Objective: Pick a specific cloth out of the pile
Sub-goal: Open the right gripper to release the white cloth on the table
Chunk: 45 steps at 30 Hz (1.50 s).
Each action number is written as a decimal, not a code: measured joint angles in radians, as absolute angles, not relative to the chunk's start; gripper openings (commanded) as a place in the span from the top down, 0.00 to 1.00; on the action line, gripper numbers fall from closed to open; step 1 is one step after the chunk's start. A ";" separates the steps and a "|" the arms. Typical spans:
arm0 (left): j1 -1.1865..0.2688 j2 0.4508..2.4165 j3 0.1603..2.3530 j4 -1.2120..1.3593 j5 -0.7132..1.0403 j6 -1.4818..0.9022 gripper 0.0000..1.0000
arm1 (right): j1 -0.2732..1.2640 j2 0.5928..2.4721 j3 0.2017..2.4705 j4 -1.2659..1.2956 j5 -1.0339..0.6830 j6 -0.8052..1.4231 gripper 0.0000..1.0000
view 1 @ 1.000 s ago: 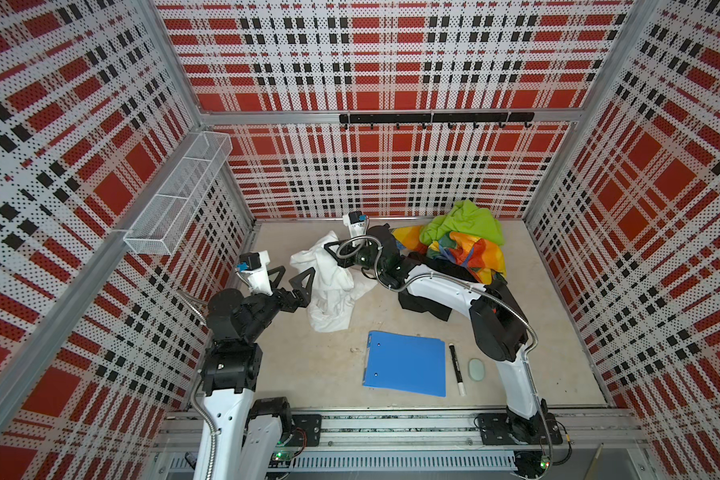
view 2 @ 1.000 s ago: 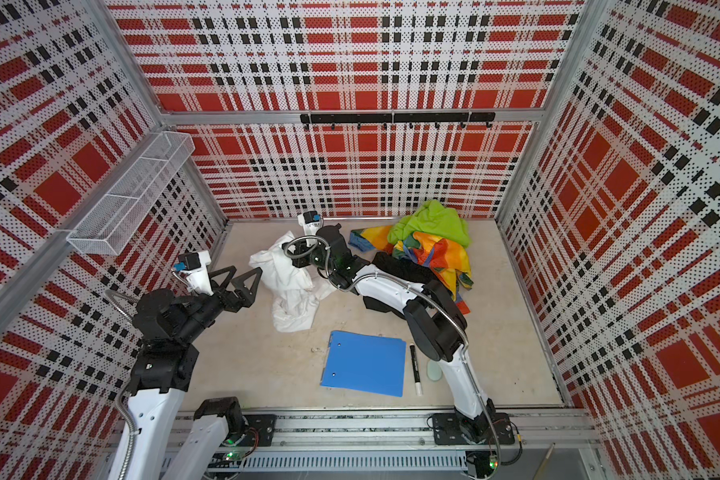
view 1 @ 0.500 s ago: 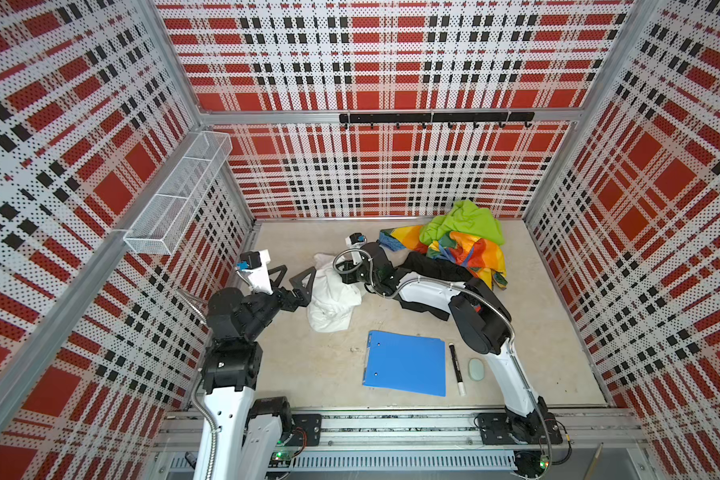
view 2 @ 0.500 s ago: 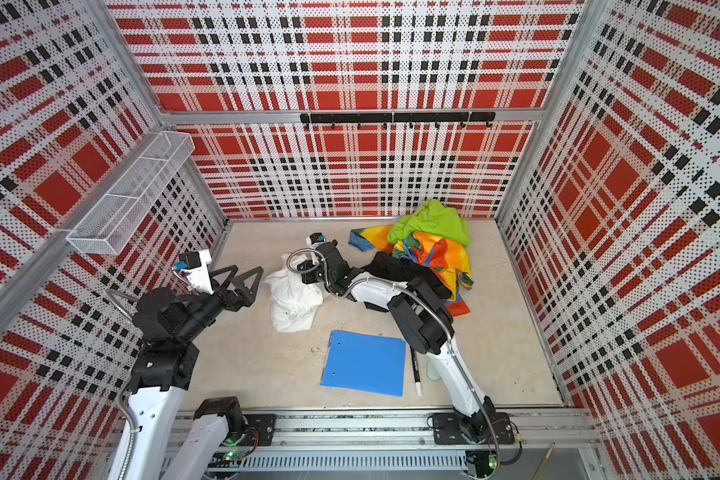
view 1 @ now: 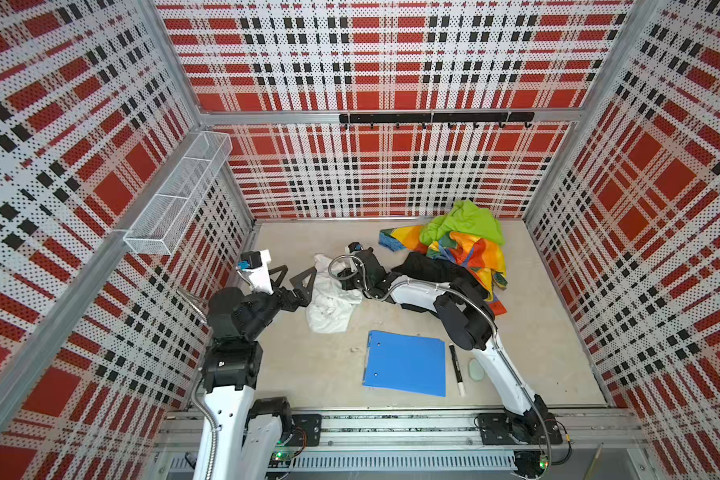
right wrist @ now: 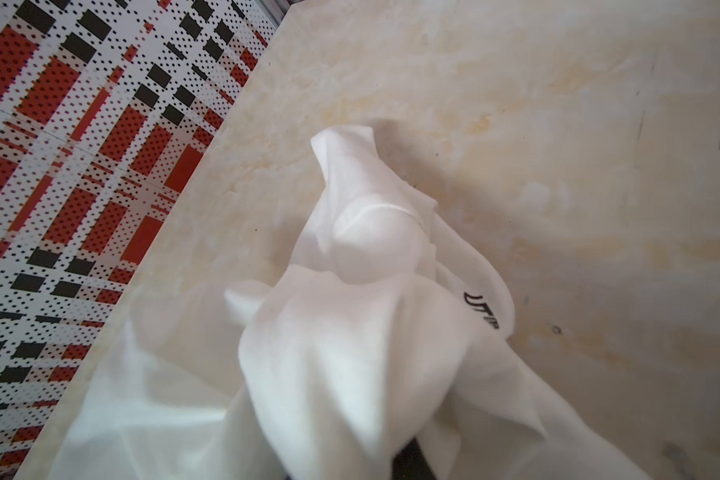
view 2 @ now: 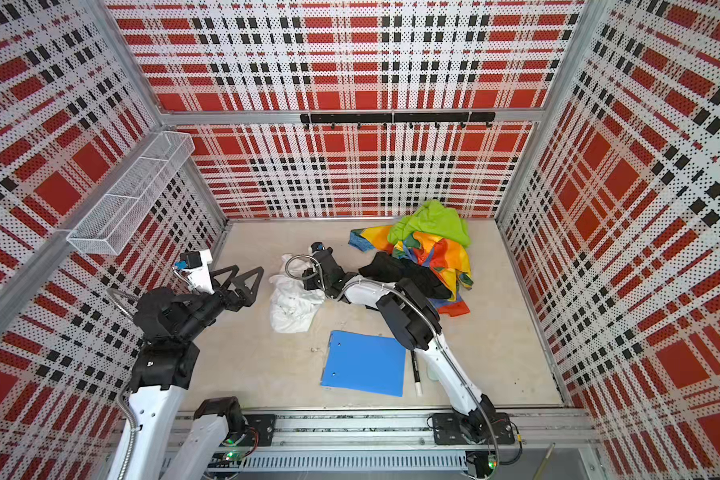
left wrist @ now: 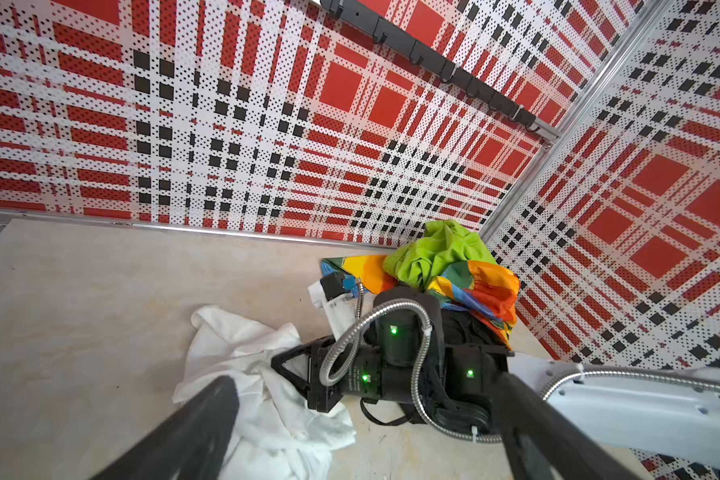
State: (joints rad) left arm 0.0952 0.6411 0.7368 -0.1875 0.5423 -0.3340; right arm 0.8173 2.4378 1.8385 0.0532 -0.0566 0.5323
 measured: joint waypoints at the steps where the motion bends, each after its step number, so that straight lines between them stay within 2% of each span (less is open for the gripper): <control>1: 0.095 0.642 0.737 -0.187 0.542 -0.334 0.01 | 0.819 2.448 1.858 0.040 -0.051 0.530 0.87; 6: 0.095 0.643 0.735 -0.187 0.542 -0.334 0.01 | 0.820 2.456 1.897 -0.007 -0.036 0.511 0.64; 10: 0.095 0.644 0.735 -0.187 0.542 -0.334 0.01 | 0.817 2.411 1.840 -0.016 -0.044 0.501 0.48; 13: 0.095 0.644 0.735 -0.187 0.542 -0.334 0.01 | 0.817 2.325 1.749 -0.020 -0.058 0.495 0.40; 21: 0.097 0.643 0.735 -0.187 0.542 -0.334 0.01 | 0.841 2.100 1.574 0.012 -0.076 0.483 0.35; 25: 0.097 0.644 0.735 -0.187 0.543 -0.334 0.01 | 0.860 2.061 1.541 0.036 -0.081 0.463 0.43; 30: 0.099 0.645 0.735 -0.187 0.543 -0.334 0.01 | 0.882 2.084 1.554 0.041 -0.104 0.455 0.40; 39: 0.100 0.649 0.735 -0.187 0.543 -0.334 0.01 | 0.897 2.231 1.605 0.046 -0.101 0.448 0.39; 45: 0.108 0.659 0.734 -0.186 0.546 -0.334 0.01 | 0.900 2.278 1.640 0.047 -0.077 0.432 0.43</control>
State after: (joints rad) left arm 0.1078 0.6594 0.7338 -0.1864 0.5461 -0.3340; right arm 0.8997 2.2784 1.6398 0.0475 -0.0772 0.4324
